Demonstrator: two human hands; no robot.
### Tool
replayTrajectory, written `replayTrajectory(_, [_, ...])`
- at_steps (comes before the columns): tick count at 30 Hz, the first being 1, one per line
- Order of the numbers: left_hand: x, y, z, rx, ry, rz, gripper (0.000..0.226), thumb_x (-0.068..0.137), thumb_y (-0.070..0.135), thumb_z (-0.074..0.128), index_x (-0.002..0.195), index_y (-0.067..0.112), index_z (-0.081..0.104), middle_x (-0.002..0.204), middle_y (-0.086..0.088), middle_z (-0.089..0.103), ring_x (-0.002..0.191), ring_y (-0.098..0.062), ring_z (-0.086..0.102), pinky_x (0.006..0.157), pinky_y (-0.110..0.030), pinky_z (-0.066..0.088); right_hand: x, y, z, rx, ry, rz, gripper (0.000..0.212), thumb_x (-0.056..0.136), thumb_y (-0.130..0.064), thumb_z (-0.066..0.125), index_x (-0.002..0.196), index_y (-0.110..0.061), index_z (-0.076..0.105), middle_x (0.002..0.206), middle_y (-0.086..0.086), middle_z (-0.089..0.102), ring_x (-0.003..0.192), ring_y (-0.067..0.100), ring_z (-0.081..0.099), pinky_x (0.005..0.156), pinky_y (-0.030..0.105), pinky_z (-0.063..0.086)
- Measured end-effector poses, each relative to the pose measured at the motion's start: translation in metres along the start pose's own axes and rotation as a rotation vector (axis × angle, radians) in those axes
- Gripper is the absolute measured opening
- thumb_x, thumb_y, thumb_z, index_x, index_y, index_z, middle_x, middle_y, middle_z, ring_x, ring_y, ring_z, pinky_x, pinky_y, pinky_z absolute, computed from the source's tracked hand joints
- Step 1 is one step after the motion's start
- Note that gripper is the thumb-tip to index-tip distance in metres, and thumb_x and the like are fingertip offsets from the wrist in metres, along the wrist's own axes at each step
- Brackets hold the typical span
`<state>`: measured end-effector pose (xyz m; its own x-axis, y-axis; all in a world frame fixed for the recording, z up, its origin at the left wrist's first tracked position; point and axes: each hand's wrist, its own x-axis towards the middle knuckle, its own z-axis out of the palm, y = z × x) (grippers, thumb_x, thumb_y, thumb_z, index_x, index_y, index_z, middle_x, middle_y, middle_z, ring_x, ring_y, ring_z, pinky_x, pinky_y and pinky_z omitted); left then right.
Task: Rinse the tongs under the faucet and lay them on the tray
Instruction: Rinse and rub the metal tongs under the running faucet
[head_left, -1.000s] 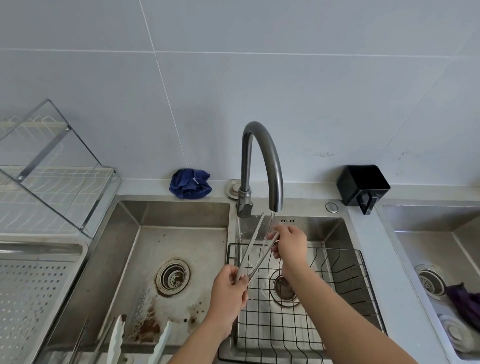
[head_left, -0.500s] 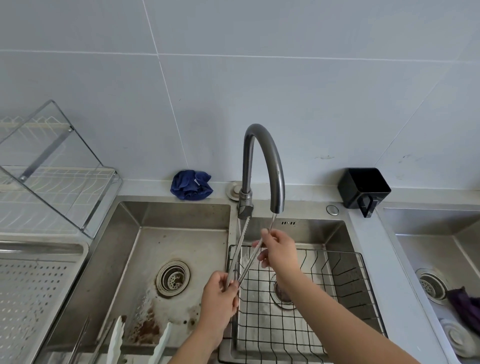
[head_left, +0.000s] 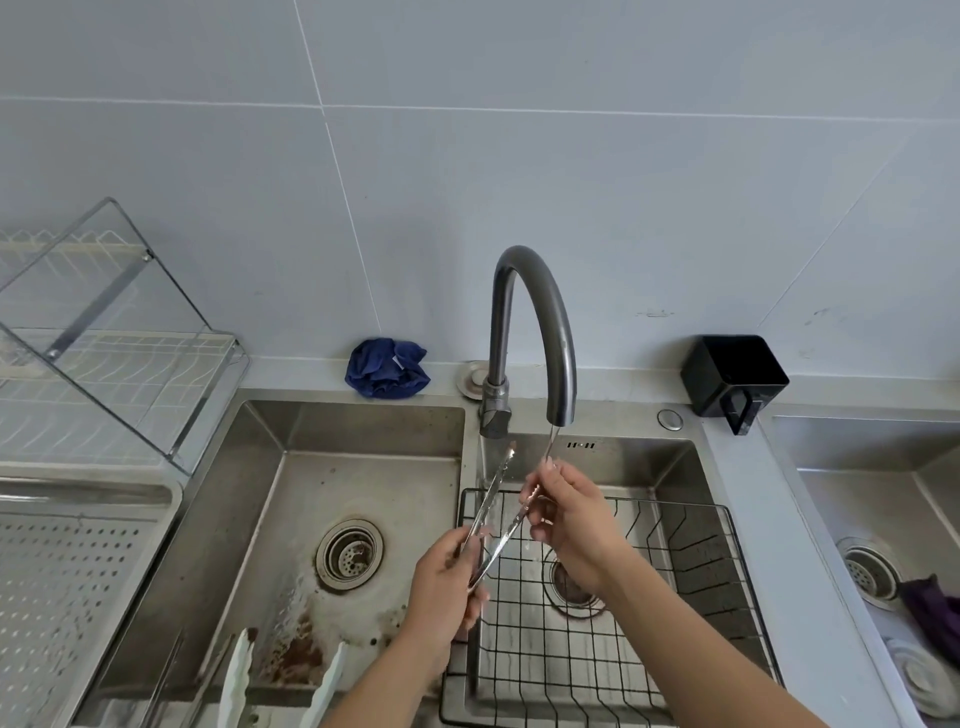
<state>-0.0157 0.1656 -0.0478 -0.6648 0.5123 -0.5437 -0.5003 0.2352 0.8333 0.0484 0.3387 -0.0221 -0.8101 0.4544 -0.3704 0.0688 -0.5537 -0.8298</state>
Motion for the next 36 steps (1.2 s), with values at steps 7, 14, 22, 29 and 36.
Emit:
replayTrajectory(7, [0.002,0.007,0.019,-0.127,-0.079,-0.175,0.027,0.099,0.032,0.061,0.095,0.01,0.076,0.061,-0.004,0.056,0.043,-0.012,0.039,0.038,-0.022,0.024,-0.023,0.006,-0.006,-0.12,-0.327,0.124,0.022,0.09,-0.005,0.073,0.112,-0.003,0.071,0.104,0.018,0.07,0.081,0.024,0.067,0.073,0.034,0.061])
replayTrajectory(14, [0.007,0.01,0.022,-0.312,-0.26,-0.352,0.028,0.103,0.012,0.041,0.112,0.004,0.066,0.054,-0.002,0.037,0.033,-0.009,0.028,0.032,-0.015,0.016,-0.001,0.003,-0.016,-0.244,0.239,0.064,0.021,0.099,-0.018,0.065,0.118,-0.01,0.066,0.106,0.013,0.072,0.072,0.022,0.066,0.057,0.03,0.056])
replayTrajectory(22, [0.008,0.016,0.022,-0.168,-0.268,-0.185,0.054,0.097,0.062,0.046,0.11,0.017,0.073,0.078,-0.011,0.065,0.055,-0.019,0.052,0.046,-0.028,0.039,0.008,0.016,-0.008,-0.538,0.357,-0.005,0.026,0.099,-0.016,0.064,0.075,-0.004,0.065,0.061,0.007,0.069,0.055,0.022,0.067,0.05,0.035,0.057])
replayTrajectory(29, [0.006,0.011,0.029,0.268,-0.02,0.222,0.017,0.098,0.025,0.063,0.107,0.036,0.072,0.066,0.002,0.055,0.052,-0.012,0.047,0.044,-0.025,0.04,0.017,0.007,-0.001,-0.437,0.379,-0.033,0.01,0.101,-0.017,0.061,0.1,-0.01,0.068,0.086,0.009,0.076,0.058,0.013,0.066,0.051,0.027,0.055])
replayTrajectory(36, [-0.001,0.007,0.021,0.498,0.067,0.371,0.015,0.097,0.021,0.063,0.099,0.031,0.073,0.066,0.007,0.052,0.053,-0.005,0.045,0.053,-0.023,0.039,0.027,0.0,-0.001,-0.364,0.472,0.004,0.021,0.101,-0.011,0.055,0.091,-0.004,0.073,0.064,0.003,0.075,0.05,0.011,0.062,0.045,0.025,0.053])
